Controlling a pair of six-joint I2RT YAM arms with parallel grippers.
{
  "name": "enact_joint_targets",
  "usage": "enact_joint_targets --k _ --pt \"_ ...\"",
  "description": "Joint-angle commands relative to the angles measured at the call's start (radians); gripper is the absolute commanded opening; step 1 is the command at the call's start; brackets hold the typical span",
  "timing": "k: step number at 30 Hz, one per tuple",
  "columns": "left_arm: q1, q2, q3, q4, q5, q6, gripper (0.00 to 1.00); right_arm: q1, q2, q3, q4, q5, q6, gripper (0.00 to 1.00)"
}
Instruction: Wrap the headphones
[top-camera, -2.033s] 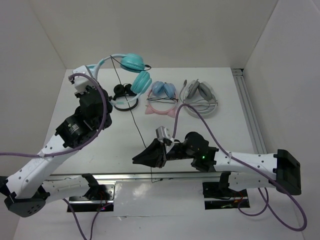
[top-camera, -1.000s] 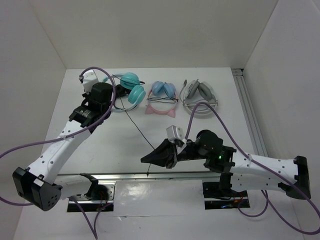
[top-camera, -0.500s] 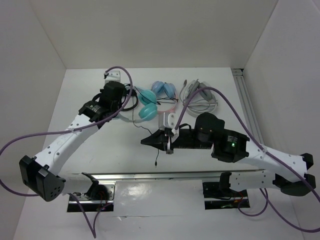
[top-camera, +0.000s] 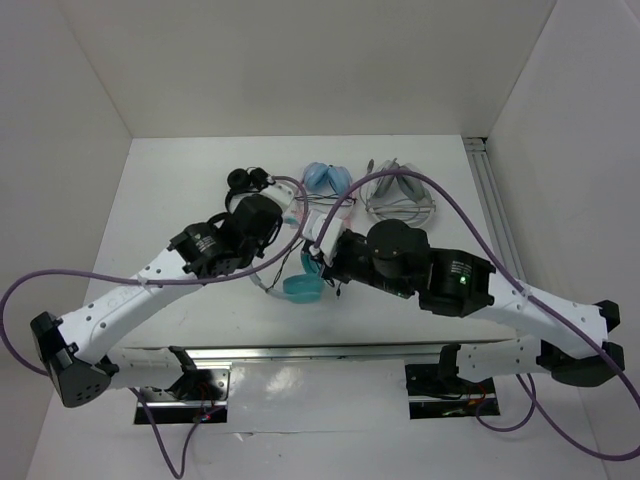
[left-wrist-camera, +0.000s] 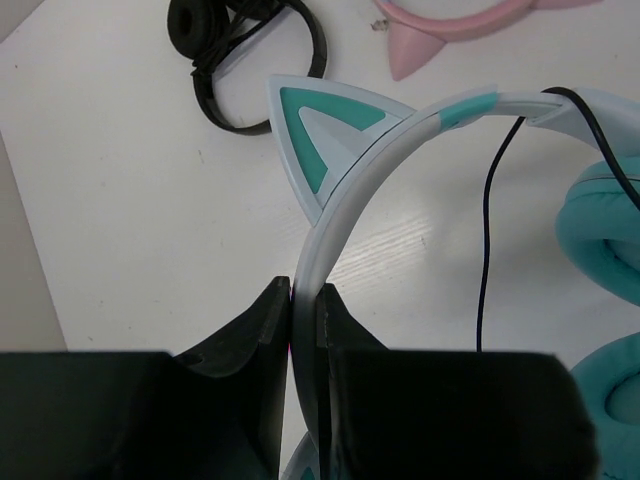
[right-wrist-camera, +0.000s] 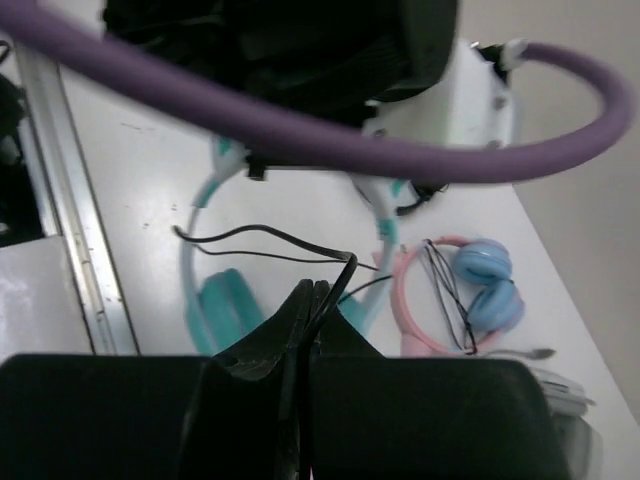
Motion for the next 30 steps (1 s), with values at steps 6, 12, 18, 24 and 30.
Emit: enact_joint_targets --k 6,12,18,24,30 --pt "-0.142 -0.101 -0.039 -0.032 0.068 0.006 0.0 -0.001 -0.087 -0.12 0.19 0.457 -0.143 0.0" --pt "-0.179 -0.222 -0.022 -0.062 0.261 0.043 0.0 -0.082 -0.096 -0.212 0.383 0.565 -0.235 0.0" --pt "-0.213 -0.276 0.036 -0.151 0.3 0.043 0.0 -0.173 -0.105 -0.232 0.435 0.508 -0.244 0.0" --pt "-0.213 -0.337 0.082 -0.17 0.347 0.043 0.0 -0.213 -0.087 -0.255 0.474 0.496 -0.244 0.0" --pt "-0.213 -0.358 0.176 -0.206 0.346 0.015 0.0 -0.247 -0.02 -0.283 0.5 0.496 -0.21 0.0"
